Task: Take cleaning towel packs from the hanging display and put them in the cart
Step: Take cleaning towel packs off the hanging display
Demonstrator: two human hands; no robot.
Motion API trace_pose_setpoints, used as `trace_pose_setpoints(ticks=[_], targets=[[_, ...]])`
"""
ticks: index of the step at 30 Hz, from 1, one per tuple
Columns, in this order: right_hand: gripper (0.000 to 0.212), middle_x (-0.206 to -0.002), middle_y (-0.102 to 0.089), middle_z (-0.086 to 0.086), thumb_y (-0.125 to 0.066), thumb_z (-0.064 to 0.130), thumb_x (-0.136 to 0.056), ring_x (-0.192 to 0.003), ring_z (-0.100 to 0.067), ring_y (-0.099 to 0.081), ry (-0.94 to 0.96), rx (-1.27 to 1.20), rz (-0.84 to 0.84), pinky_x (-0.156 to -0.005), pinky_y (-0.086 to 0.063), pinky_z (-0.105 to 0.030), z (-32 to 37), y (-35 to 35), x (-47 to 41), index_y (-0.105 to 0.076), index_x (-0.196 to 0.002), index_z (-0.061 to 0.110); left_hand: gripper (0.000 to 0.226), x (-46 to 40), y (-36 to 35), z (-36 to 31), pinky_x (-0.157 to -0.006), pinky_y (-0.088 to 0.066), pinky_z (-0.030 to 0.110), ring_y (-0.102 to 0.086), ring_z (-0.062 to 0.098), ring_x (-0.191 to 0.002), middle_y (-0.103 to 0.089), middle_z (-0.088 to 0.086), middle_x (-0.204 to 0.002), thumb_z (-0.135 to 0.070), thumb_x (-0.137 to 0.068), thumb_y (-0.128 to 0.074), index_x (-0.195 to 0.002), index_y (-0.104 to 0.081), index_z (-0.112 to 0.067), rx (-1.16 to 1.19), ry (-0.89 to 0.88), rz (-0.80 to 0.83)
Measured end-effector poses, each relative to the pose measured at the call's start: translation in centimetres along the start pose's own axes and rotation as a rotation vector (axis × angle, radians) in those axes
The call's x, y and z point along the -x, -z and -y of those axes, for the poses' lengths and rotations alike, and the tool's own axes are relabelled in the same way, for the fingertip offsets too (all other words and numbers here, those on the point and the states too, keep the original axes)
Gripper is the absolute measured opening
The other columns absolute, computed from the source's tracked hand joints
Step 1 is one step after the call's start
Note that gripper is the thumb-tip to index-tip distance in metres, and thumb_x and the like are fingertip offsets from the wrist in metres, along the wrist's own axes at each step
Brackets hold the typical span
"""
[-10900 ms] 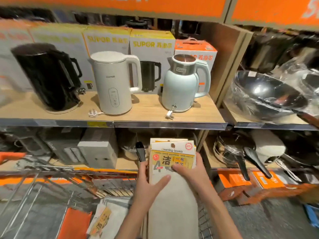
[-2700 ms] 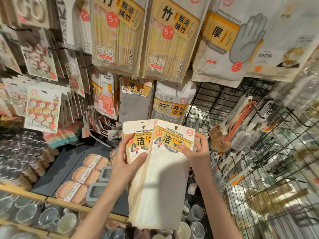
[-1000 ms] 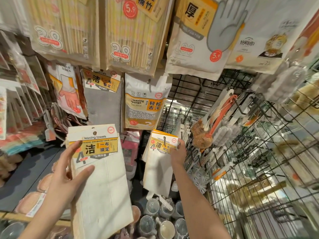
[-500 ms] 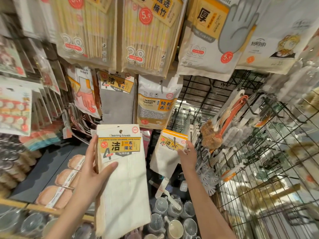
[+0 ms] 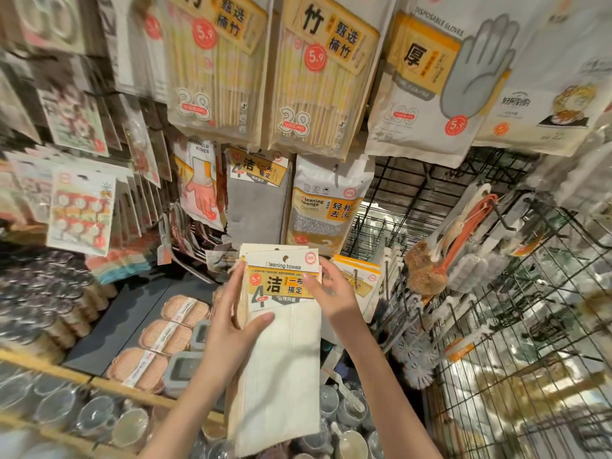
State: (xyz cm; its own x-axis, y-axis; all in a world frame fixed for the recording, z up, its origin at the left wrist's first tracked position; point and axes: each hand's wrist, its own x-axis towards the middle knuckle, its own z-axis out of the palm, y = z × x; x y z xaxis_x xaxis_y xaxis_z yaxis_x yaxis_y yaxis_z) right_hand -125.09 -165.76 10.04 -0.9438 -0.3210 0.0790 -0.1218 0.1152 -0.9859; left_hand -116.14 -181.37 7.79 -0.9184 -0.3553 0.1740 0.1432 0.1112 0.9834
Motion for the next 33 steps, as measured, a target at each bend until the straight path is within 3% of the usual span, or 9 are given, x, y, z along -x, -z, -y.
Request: trace_pose_setpoints(ticks=[4,7,10,15,19,25,27,30,33], targets=[[0.037,-0.103,-0.064,0.014,-0.066,0.008,-0.086,-0.09,0.01,-0.059,0.038,-0.009,-0.028,-0.078,-0.047,-0.012,1.2,0.2,0.9,-0.053,-0.114,0.03,0.084,0.2,-0.1,-0.1,-0.105,-0.033,0.014,-0.035,-0.003,-0.133,-0.038,-0.022,-0.144,-0.041,-0.062,-0.073,-0.135,-0.032,-0.05,0.011,-0.009,-0.037],[0.044,-0.094,-0.063,0.018,-0.067,0.003,-0.084,-0.085,0.005,-0.062,0.044,0.022,-0.057,-0.074,-0.049,-0.016,1.2,0.3,1.5,-0.05,-0.107,0.036,0.084,0.3,-0.2,0.2,-0.107,-0.033,0.025,-0.036,-0.001,-0.133,-0.039,-0.02,-0.145,-0.027,-0.067,-0.074,-0.138,-0.032,-0.046,-0.016,-0.005,-0.046],[0.047,-0.101,-0.063,0.008,-0.064,0.0,-0.084,-0.088,-0.006,-0.065,0.049,0.009,-0.09,-0.077,-0.052,-0.023,1.0,0.3,1.8,-0.048,-0.111,0.036,0.082,0.3,-0.3,0.4,-0.108,-0.034,0.033,-0.039,0.003,-0.132,-0.043,-0.017,-0.142,-0.022,-0.067,-0.073,-0.135,-0.035,-0.047,-0.014,-0.007,-0.069],[0.049,-0.103,-0.066,0.0,-0.057,-0.009,-0.086,-0.094,-0.008,-0.067,0.035,-0.076,-0.12,-0.078,-0.052,-0.019,0.8,0.3,2.0,-0.046,-0.122,0.022,0.082,0.2,-0.6,0.2,-0.1,-0.035,0.016,-0.04,-0.01,-0.125,-0.042,-0.032,-0.134,-0.006,-0.073,-0.078,-0.129,-0.037,-0.049,0.002,-0.034,-0.036],[0.05,-0.102,-0.067,-0.008,-0.055,-0.014,-0.083,-0.091,-0.013,-0.068,0.018,-0.103,-0.215,-0.072,-0.051,-0.017,0.4,0.8,1.9,-0.047,-0.121,0.017,0.08,0.1,-0.4,0.3,-0.101,-0.034,0.017,-0.037,-0.006,-0.129,-0.039,-0.032,-0.138,-0.025,-0.069,-0.077,-0.132,-0.036,-0.05,-0.006,-0.046,-0.022],[0.057,-0.102,-0.069,0.0,-0.055,-0.011,-0.081,-0.091,-0.016,-0.069,-0.085,-0.034,-0.312,-0.082,-0.055,-0.033,-2.2,3.0,1.8,-0.044,-0.13,0.017,0.065,0.0,0.2,0.5,-0.111,-0.027,0.03,-0.03,-0.005,-0.134,-0.036,-0.029,-0.142,-0.015,-0.088,-0.062,-0.14,-0.033,-0.042,-0.035,-0.047,-0.041],[0.057,-0.105,-0.064,0.01,-0.058,-0.008,-0.081,-0.094,-0.015,-0.065,-0.133,0.026,-0.364,-0.086,-0.054,-0.037,-3.7,3.7,2.1,-0.046,-0.127,0.023,0.065,-0.2,0.3,0.7,-0.11,-0.026,0.027,-0.028,-0.011,-0.132,-0.034,-0.031,-0.142,-0.008,-0.09,-0.057,-0.142,-0.032,-0.039,-0.063,-0.04,-0.05],[0.055,-0.119,-0.061,-0.002,-0.062,-0.005,-0.081,-0.103,-0.02,-0.061,-0.187,0.023,-0.467,-0.089,-0.052,-0.045,-5.9,4.9,2.0,-0.048,-0.116,0.036,0.067,-0.5,0.2,0.9,-0.106,-0.027,0.013,-0.029,-0.018,-0.128,-0.034,-0.036,-0.138,0.004,-0.091,-0.052,-0.142,-0.032,-0.035,-0.061,-0.028,-0.056],[0.05,-0.121,-0.06,-0.006,-0.062,-0.004,-0.084,-0.101,-0.021,-0.061,-0.241,0.001,-0.53,-0.087,-0.053,-0.042,-7.3,6.5,1.4,-0.048,-0.116,0.032,0.068,-0.9,0.2,0.9,-0.098,-0.025,-0.002,-0.029,-0.022,-0.125,-0.034,-0.049,-0.129,0.008,-0.09,-0.051,-0.141,-0.032,-0.033,-0.074,-0.031,-0.068]])
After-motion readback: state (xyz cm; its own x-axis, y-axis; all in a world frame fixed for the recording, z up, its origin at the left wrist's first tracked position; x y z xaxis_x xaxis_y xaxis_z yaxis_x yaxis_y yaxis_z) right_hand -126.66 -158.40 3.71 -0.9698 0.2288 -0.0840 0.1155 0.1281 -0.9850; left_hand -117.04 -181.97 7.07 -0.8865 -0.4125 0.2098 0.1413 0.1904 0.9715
